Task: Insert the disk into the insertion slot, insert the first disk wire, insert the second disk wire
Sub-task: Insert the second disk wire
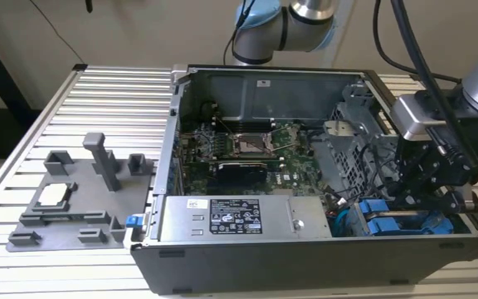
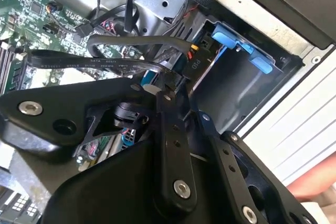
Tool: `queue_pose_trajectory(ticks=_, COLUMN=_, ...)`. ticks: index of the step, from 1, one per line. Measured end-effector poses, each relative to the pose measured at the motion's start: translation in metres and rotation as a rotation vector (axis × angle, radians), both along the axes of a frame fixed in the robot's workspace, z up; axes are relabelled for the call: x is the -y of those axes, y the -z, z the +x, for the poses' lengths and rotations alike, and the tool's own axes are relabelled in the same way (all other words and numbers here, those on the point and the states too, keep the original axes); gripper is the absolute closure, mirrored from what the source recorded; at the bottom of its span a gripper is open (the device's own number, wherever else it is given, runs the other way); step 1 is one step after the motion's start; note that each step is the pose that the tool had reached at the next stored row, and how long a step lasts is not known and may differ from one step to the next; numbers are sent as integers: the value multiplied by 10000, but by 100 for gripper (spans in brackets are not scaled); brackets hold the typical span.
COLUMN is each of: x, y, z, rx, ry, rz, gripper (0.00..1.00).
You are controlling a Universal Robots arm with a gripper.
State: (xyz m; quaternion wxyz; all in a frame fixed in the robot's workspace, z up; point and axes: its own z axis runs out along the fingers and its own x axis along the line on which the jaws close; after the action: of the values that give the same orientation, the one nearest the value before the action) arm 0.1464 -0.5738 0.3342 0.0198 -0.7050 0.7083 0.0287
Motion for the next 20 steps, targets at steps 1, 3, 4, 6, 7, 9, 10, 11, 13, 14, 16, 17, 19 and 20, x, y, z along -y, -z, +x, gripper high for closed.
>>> queue_pose_trajectory(ticks=1, x=0, y=-3, z=0, rx=0, ry=0, rz=-6, gripper=76)
queue_pose_trajectory(ticks=3, x=1, y=-9, z=0, rx=-4, ry=1, rz=-6, gripper=76)
queue_pose_trajectory(ticks=4, x=2, y=-15, z=-1, rx=-8, ry=1, rz=-1, gripper=76)
queue_pose_trajectory(ticks=6, x=3, y=-29, z=0, rx=-14, ry=1, rz=8, gripper=76)
queue_pose_trajectory(ticks=7, x=5, y=-36, z=0, rx=-16, ry=1, rz=9, gripper=76)
queue_pose_trajectory(ticks=9, x=9, y=-44, z=0, rx=-18, ry=1, rz=12, gripper=76)
queue_pose_trajectory(ticks=10, x=11, y=-49, z=0, rx=-20, ry=0, rz=13, gripper=76)
queue_pose_trajectory(ticks=11, x=14, y=-56, z=0, rx=-21, ry=0, rz=15, gripper=76)
queue_pose_trajectory(ticks=13, x=17, y=-73, z=0, rx=-26, ry=0, rz=25, gripper=76)
queue_pose_trajectory(ticks=14, x=18, y=-88, z=0, rx=-28, ry=0, rz=25, gripper=76)
queue_pose_trajectory(ticks=16, x=18, y=-130, z=0, rx=-28, ry=1, rz=24, gripper=76)
queue_pose_trajectory(ticks=17, x=18, y=-155, z=0, rx=-28, ry=1, rz=25, gripper=76)
queue_pose_trajectory(ticks=19, x=18, y=-207, z=0, rx=-29, ry=2, rz=25, gripper=76)
queue_pose_trajectory(ticks=20, x=18, y=-233, z=0, rx=-29, ry=2, rz=25, gripper=76)
